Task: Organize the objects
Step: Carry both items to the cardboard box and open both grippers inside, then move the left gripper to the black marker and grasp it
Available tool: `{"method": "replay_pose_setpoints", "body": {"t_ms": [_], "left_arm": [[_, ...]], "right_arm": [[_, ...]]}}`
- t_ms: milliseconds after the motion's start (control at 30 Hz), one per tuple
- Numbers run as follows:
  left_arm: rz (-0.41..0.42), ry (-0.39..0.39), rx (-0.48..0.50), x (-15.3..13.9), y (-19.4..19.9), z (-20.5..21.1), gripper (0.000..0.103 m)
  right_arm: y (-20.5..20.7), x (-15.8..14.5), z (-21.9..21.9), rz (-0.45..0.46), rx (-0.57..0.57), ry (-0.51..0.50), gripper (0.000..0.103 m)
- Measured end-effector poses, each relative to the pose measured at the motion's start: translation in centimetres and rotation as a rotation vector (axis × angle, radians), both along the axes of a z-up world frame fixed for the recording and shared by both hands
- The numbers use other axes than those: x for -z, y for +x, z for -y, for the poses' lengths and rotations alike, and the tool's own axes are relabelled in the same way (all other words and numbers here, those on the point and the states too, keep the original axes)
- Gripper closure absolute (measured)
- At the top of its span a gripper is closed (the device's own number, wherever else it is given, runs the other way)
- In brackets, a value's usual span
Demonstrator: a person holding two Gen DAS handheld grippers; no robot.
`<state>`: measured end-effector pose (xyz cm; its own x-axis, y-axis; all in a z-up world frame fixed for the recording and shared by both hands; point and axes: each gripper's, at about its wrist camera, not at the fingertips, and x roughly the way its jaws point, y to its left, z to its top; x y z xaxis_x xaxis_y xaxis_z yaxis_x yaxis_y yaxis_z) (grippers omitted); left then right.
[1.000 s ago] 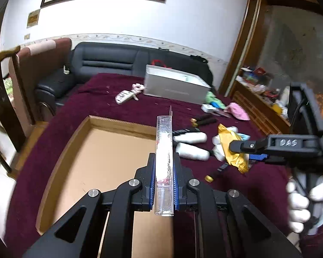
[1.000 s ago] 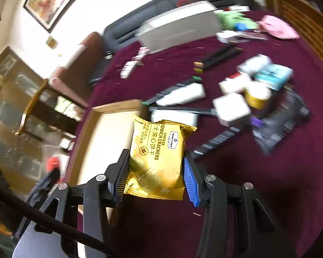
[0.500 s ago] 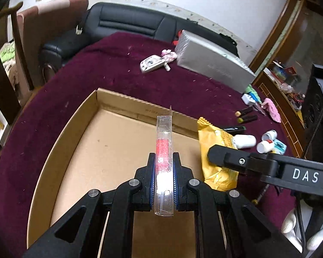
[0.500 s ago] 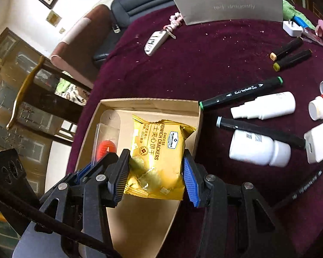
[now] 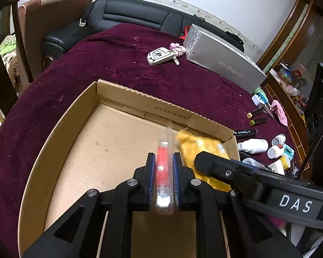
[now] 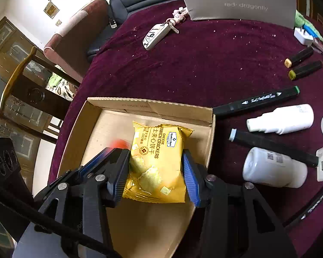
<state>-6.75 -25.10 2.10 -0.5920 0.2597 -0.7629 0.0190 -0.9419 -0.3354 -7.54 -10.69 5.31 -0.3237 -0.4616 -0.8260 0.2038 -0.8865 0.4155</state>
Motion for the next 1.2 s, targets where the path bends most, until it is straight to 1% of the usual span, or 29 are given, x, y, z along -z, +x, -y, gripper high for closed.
{"method": "replay_pose_setpoints", "body": {"t_ms": [33, 67, 100, 133, 200, 267, 367, 400, 433, 467, 533, 567, 600, 633, 667, 767, 833, 900, 967, 1033, 1100, 1133, 1167, 1200], "left_arm": [[0.001, 0.005, -0.004, 0.0, 0.1, 0.1, 0.086], [0.003, 0.009, -0.009, 0.0, 0.2, 0.2, 0.079], [0.005, 0.019, -0.022, -0.1, 0.3, 0.5, 0.074], [0.007, 0.028, -0.030, -0.1, 0.5, 0.7, 0.067], [0.010, 0.027, -0.043, -0.4, 0.8, 1.0, 0.066], [-0.010, 0.001, -0.070, -0.9, 1.6, 1.3, 0.066], [-0.102, -0.034, -0.136, -1.9, 3.5, 2.2, 0.065], [-0.120, -0.024, -0.171, -2.0, 4.1, 2.9, 0.064], [-0.129, 0.007, -0.195, -2.0, 4.5, 3.5, 0.064], [-0.148, 0.049, -0.239, -2.1, 5.1, 4.5, 0.062], [-0.148, 0.065, -0.294, -1.9, 5.6, 5.4, 0.055], [-0.134, 0.081, -0.325, -1.6, 5.9, 6.0, 0.055], [-0.100, 0.101, -0.357, -0.9, 6.0, 6.5, 0.055], [-0.068, 0.112, -0.369, -0.4, 5.9, 6.7, 0.055], [-0.064, 0.114, -0.370, -0.3, 6.0, 6.8, 0.055], [-0.067, 0.100, -0.409, -0.3, 6.9, 6.6, 0.055], [-0.088, 0.122, -0.431, -0.3, 7.5, 6.8, 0.055], [-0.099, 0.144, -0.440, -0.3, 7.8, 7.1, 0.055], [-0.123, 0.168, -0.451, -0.7, 8.3, 7.4, 0.055], [-0.157, 0.185, -0.451, -1.7, 9.0, 7.5, 0.055], [-0.193, 0.194, -0.435, -3.0, 9.9, 7.1, 0.053], [-0.211, 0.197, -0.420, -3.8, 10.4, 6.6, 0.049], [-0.231, 0.202, -0.397, -4.7, 11.0, 6.0, 0.044], [-0.247, 0.206, -0.381, -5.3, 11.4, 5.5, 0.043]], "right_arm": [[0.0, 0.1, -0.1, 0.006, -0.003, -0.015, 0.055], [0.0, 0.0, 0.0, 0.006, -0.004, -0.019, 0.055], [0.0, -0.1, -0.2, 0.001, -0.003, -0.019, 0.055], [0.2, -0.4, -0.3, -0.007, -0.001, -0.019, 0.055], [0.5, -1.5, -0.8, -0.035, 0.001, -0.028, 0.055], [0.9, -2.6, -1.4, -0.065, 0.010, -0.029, 0.054], [1.9, -4.3, -2.9, -0.110, 0.031, -0.042, 0.051], [2.4, -4.9, -3.7, -0.126, 0.042, -0.049, 0.048], [2.8, -5.2, -4.3, -0.139, 0.052, -0.055, 0.046], [3.3, -5.6, -4.9, -0.151, 0.063, -0.061, 0.045], [4.2, -6.0, -6.2, -0.161, 0.083, -0.073, 0.045], [4.7, -6.0, -7.0, -0.159, 0.092, -0.086, 0.045], [5.0, -6.1, -7.6, -0.157, 0.101, -0.097, 0.045], [5.4, -6.2, -8.2, -0.158, 0.112, -0.109, 0.045], [5.8, -6.3, -9.0, -0.161, 0.126, -0.117, 0.045], [6.7, -6.6, -11.0, -0.168, 0.153, -0.130, 0.045], [7.2, -6.9, -12.2, -0.172, 0.164, -0.129, 0.045], [7.8, -7.7, -13.2, -0.197, 0.170, -0.121, 0.045], [8.6, -8.7, -14.0, -0.241, 0.171, -0.095, 0.045], [9.9, -10.2, -14.6, -0.309, 0.173, -0.055, 0.045], [11.8, -12.1, -15.1, -0.421, 0.187, 0.019, 0.043], [12.5, -12.6, -15.4, -0.464, 0.196, 0.048, 0.034], [13.8, -13.4, -15.6, -0.544, 0.221, 0.094, 0.026], [14.9, -13.7, -15.9, -0.608, 0.250, 0.125, 0.016]]}}
